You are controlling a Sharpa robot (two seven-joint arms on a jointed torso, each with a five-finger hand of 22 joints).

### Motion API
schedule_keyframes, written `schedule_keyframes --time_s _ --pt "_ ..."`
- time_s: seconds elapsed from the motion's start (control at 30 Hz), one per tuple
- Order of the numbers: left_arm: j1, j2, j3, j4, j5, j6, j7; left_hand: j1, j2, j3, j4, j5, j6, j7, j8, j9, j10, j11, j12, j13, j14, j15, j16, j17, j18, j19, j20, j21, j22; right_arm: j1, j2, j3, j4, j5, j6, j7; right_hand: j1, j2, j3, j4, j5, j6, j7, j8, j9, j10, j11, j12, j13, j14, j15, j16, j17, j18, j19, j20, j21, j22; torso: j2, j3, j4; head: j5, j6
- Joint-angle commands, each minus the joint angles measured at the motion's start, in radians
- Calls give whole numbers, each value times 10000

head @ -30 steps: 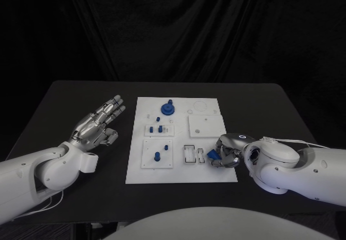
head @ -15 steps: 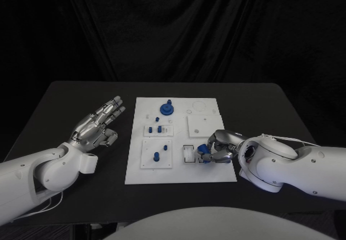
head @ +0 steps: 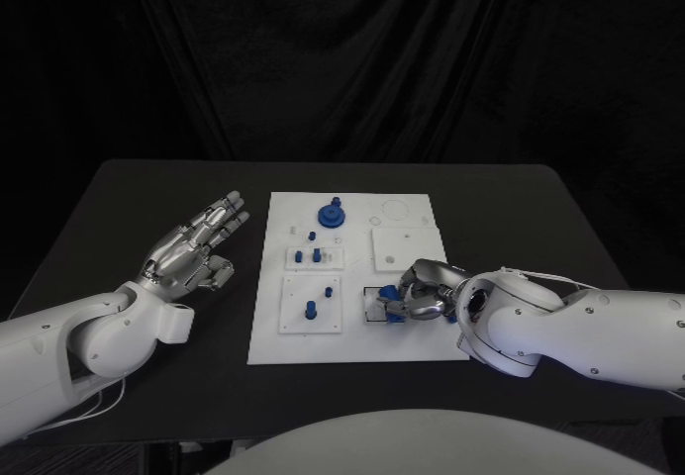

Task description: Assemble the parts on the task board

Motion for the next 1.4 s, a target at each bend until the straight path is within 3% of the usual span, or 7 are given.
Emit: schedule_keyframes --time_s 0.03,0.67,0.9,0.93,0.97,1.0,1.4 --pt "-19 3 8 14 31 136 36 10 85 36 -45 67 -10 55 51 13 -12 -91 33 13 -22 67 -36 -12 -138 1033 87 30 2634 -51 73 1 -73 134 -282 154 -267 3 120 -277 -175 64 2 -89 6 1059 50 28 2630 1032 2 20 2632 9 630 12 -66 2314 -5 12 -15 32 2" --pt "-33 2 8 -14 31 154 -79 42 102 83 -124 89 -37 -19 43 7 -20 -108 39 12 -22 221 -36 -12 -138 1033 151 30 2634 -82 216 4 -198 -193 -614 303 -1143 452 -613 -247 -1678 86 9 -272 123 1059 59 28 2630 1013 11 -12 2541 40 575 30 -174 2272 -4 5 -14 100 2" --pt "-40 10 8 -28 31 165 -131 42 102 83 -124 89 -37 -19 43 7 -20 -108 39 12 -22 221 -36 -12 -138 1033 151 30 2634 -82 234 4 -192 -244 -615 328 -1667 509 -1164 -246 -2749 101 23 -344 207 1059 73 28 2630 1009 21 -20 2517 46 566 39 -199 2264 -7 5 -14 110 2" --pt "-41 11 8 -30 31 167 -138 42 102 83 -124 89 -37 -19 43 7 -20 -108 39 12 -22 221 -36 -12 -138 1033 151 30 2634 -82 234 4 -191 -247 -614 331 -1799 536 -1272 -242 -2779 105 25 -354 218 1059 75 28 2630 1008 22 -22 2512 44 569 40 -193 2267 -7 7 -16 118 2" --pt "-43 12 8 -32 31 171 -146 42 102 84 -126 89 -36 -17 43 8 -21 -112 38 11 -22 226 -36 -12 -138 1033 153 30 2634 -82 233 5 -188 -250 -609 332 -1993 557 -1488 -251 -2474 114 27 -367 238 1059 67 28 2630 1007 25 -23 2511 47 565 35 -201 2264 -6 10 -17 117 2" --pt "-44 12 8 -33 31 172 -152 42 102 87 -132 90 -33 -10 43 8 -22 -121 37 11 -22 236 -36 -12 -138 1033 159 30 2634 -82 233 5 -186 -251 -603 332 -2000 558 -1517 -253 -2448 115 24 -369 242 1059 71 28 2630 1008 21 -21 2514 44 569 37 -194 2267 -5 11 -17 119 2" --pt "-63 17 8 -58 31 187 -216 44 100 90 -141 94 -36 -1 43 8 -23 -128 36 11 -22 240 -36 -12 -138 1033 166 30 2634 -82 171 5 -132 -259 -667 426 -2132 718 -1859 -248 -2641 159 16 -375 293 1059 66 28 2630 1005 17 -27 2497 48 564 36 -208 2262 -1 9 -17 143 2"
